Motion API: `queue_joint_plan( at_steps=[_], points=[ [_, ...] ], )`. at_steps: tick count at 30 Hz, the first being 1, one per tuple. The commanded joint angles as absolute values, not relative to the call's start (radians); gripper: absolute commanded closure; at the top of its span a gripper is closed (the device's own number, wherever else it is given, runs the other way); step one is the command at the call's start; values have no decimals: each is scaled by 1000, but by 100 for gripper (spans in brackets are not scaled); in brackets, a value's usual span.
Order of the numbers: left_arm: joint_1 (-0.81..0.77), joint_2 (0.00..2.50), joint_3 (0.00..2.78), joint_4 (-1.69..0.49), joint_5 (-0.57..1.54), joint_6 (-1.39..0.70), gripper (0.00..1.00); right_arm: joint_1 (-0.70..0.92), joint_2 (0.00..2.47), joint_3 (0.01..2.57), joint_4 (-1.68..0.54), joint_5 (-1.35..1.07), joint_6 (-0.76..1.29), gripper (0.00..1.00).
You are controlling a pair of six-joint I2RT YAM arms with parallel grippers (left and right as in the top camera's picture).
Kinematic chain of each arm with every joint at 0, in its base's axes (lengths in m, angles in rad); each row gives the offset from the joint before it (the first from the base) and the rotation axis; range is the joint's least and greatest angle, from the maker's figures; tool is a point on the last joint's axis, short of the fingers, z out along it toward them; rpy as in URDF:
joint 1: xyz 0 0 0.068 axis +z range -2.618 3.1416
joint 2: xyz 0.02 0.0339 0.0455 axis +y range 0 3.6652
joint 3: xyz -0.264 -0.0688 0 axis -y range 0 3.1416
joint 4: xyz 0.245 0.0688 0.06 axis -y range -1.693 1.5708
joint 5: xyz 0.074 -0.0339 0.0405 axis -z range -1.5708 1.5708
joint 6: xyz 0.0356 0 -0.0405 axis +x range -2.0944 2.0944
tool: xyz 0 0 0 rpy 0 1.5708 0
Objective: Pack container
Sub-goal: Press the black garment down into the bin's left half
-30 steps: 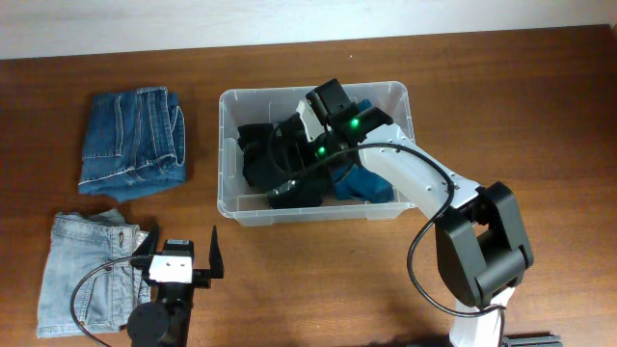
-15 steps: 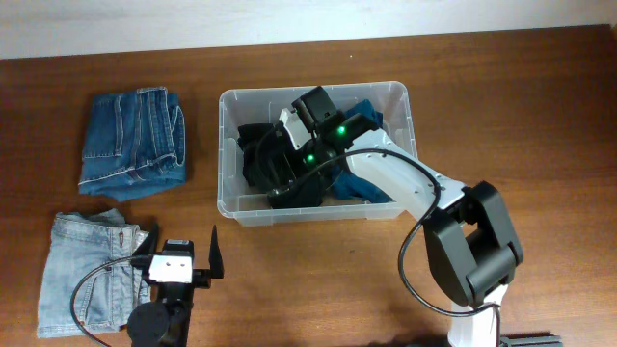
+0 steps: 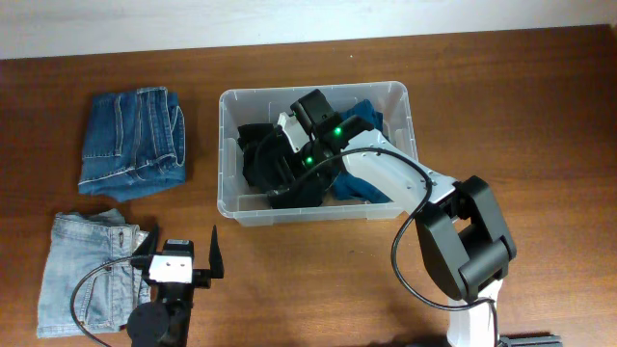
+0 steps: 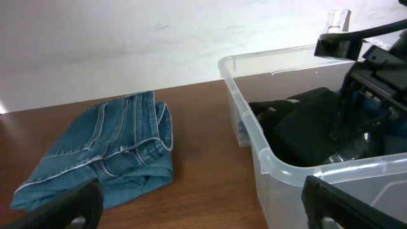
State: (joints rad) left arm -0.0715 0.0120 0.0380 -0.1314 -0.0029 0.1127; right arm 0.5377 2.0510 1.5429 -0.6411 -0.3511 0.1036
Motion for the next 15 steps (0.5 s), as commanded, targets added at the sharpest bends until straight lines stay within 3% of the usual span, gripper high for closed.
queue_joint_plan(
  at_steps=[1, 6, 9, 15],
  points=[
    [-69, 6, 32, -129, 4, 129, 0, 541, 2065, 1583, -645, -347, 101, 67],
    [-69, 6, 32, -129, 4, 129, 1, 541, 2065, 1637, -702, -361, 101, 76],
    [-69, 6, 32, -129, 4, 129, 1, 541, 2065, 1689, -754, -370, 101, 90],
    [-69, 6, 32, -129, 5, 129, 1, 541, 2065, 1790, -860, -373, 101, 91]
  ],
)
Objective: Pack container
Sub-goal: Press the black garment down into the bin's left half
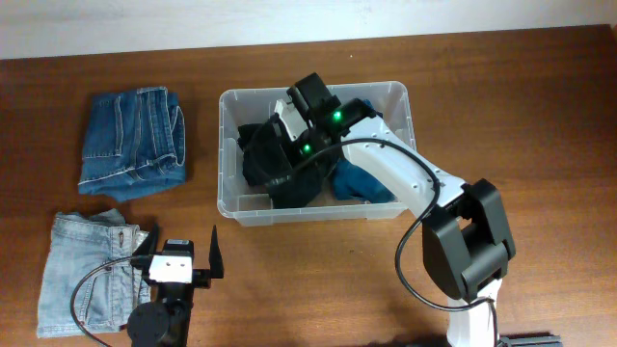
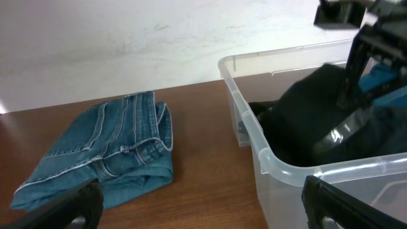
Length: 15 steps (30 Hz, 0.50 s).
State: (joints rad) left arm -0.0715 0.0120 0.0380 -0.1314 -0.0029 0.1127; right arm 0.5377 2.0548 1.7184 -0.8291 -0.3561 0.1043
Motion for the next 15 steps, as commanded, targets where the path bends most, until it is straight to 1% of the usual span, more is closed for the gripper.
queue_joint_plan(
  at_steps=[1, 6, 9, 10, 15],
  points=[
    [-69, 6, 32, -129, 4, 129, 1, 541, 2065, 1808, -880, -373, 100, 90],
    [-69, 6, 32, -129, 4, 129, 1, 541, 2065, 1903, -984, -369, 5, 89],
    [-69, 6, 32, -129, 4, 129, 1, 541, 2065, 1970, -1084, -348, -91, 88],
    [-69, 6, 32, -129, 4, 129, 1, 541, 2065, 2009, -1155, -318, -160, 87],
    [-69, 6, 32, -129, 4, 129, 1, 542, 2065, 2048, -1282, -274, -300, 86]
  ],
)
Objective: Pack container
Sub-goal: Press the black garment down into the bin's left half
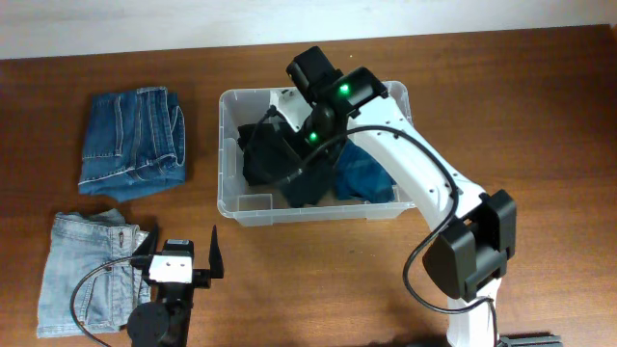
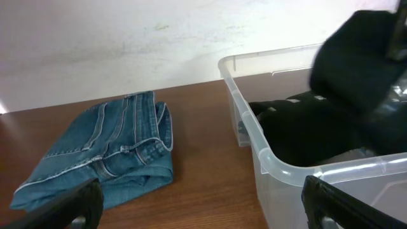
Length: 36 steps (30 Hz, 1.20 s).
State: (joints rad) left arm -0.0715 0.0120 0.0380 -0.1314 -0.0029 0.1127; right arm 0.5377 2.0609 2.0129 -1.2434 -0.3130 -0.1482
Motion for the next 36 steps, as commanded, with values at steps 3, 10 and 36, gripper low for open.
queue_joint_plan(
  at_steps=[3, 10, 36],
  points=[
    [-69, 6, 32, -129, 4, 129, 1, 545, 2066, 2047, -1320, -276, -361, 86],
    [-69, 6, 32, -129, 4, 129, 1, 579, 2066, 2047, -1330, -279, -437, 82],
    [-69, 6, 32, -129, 4, 129, 1, 618, 2092, 2043, -1034, -203, 64, 59]
  ],
)
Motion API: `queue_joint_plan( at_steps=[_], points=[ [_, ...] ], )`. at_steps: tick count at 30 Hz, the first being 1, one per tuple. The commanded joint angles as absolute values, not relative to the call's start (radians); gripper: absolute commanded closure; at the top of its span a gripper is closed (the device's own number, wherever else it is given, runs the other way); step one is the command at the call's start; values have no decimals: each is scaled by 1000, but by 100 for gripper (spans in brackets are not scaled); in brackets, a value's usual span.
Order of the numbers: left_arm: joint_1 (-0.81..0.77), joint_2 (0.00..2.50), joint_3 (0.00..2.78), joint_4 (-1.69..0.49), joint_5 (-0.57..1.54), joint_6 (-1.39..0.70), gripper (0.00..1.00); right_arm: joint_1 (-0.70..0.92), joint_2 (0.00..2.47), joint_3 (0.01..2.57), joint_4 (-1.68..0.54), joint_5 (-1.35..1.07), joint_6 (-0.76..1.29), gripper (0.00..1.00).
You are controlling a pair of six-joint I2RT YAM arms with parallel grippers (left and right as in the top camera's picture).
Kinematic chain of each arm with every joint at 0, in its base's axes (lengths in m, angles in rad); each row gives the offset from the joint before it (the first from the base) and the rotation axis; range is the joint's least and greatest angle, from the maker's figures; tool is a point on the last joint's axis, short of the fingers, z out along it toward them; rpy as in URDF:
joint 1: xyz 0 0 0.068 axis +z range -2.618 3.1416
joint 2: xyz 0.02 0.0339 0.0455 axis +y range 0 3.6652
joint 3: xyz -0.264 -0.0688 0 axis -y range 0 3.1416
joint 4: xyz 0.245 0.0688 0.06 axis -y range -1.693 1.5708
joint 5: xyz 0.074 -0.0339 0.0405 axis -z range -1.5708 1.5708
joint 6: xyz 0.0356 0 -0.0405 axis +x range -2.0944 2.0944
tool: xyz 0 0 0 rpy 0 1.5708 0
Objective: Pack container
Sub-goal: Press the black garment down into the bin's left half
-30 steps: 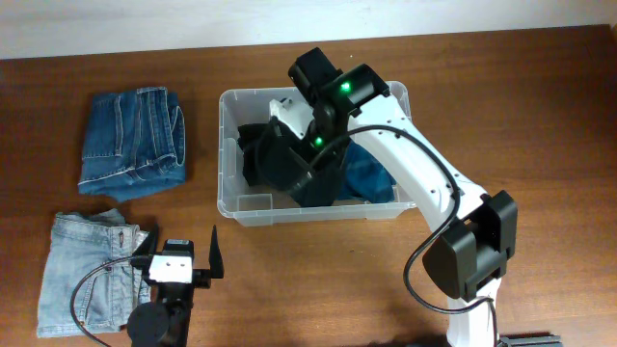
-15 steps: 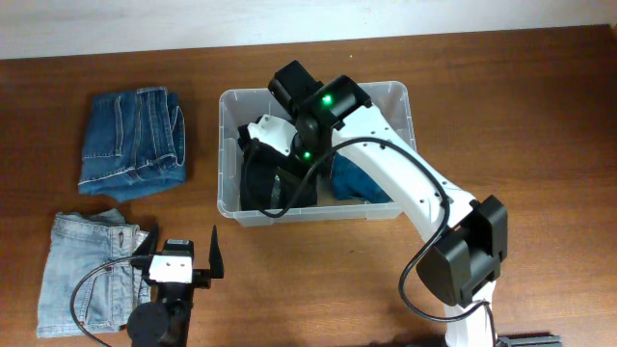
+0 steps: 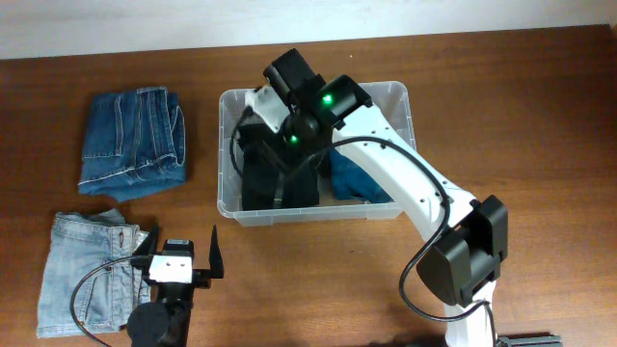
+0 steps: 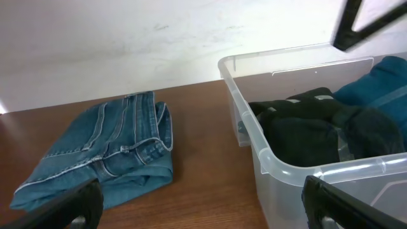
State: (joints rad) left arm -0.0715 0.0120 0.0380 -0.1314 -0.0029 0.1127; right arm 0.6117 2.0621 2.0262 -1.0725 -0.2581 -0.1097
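A clear plastic container [image 3: 410, 125] stands mid-table. A black garment [image 3: 280, 183] lies flat in its left half and a blue garment [image 3: 359, 181] in its right half. Both show in the left wrist view too, the black garment [image 4: 305, 127] in front of the blue garment [image 4: 381, 76]. My right gripper [image 3: 258, 114] hovers over the container's back left corner, apparently open, with nothing hanging from it. Folded dark blue jeans [image 3: 133, 140] lie on the table to the left. My left gripper [image 3: 179, 253] rests open and empty near the front edge.
Folded light blue jeans [image 3: 82, 275] lie at the front left, beside the left arm's base. The dark jeans [image 4: 108, 152] sit a short way left of the container wall [image 4: 254, 137]. The right arm spans the container from the front right.
My right gripper has moved up and toward the container's back left. The black garment, bunched up around the gripper before, now lies flat in the left half. The left arm has not moved.
My right gripper was low in the container, among the black cloth. At each later moment it stood higher and farther back, with the cloth bunched by it. Now the cloth lies spread flat on the left and the gripper is clear of it.
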Motion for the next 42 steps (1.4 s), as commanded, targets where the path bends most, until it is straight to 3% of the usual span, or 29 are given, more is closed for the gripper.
queue_joint_plan(
  at_steps=[1, 6, 9, 33, 42],
  points=[
    [-69, 6, 32, -129, 5, 129, 1, 618, 2104, 2042, -1019, -161, 104, 64],
    [-69, 6, 32, -129, 4, 129, 1, 618, 2172, 2041, -1005, -119, 229, 89],
    [-69, 6, 32, -129, 4, 129, 1, 621, 2209, 2041, -1006, -120, 281, 96],
    [-69, 6, 32, -129, 4, 129, 0, 717, 2285, 1986, -1045, -145, 327, 96],
    [-69, 6, 32, -129, 4, 129, 1, 675, 2284, 2143, -1101, -146, 327, 96]
  ],
)
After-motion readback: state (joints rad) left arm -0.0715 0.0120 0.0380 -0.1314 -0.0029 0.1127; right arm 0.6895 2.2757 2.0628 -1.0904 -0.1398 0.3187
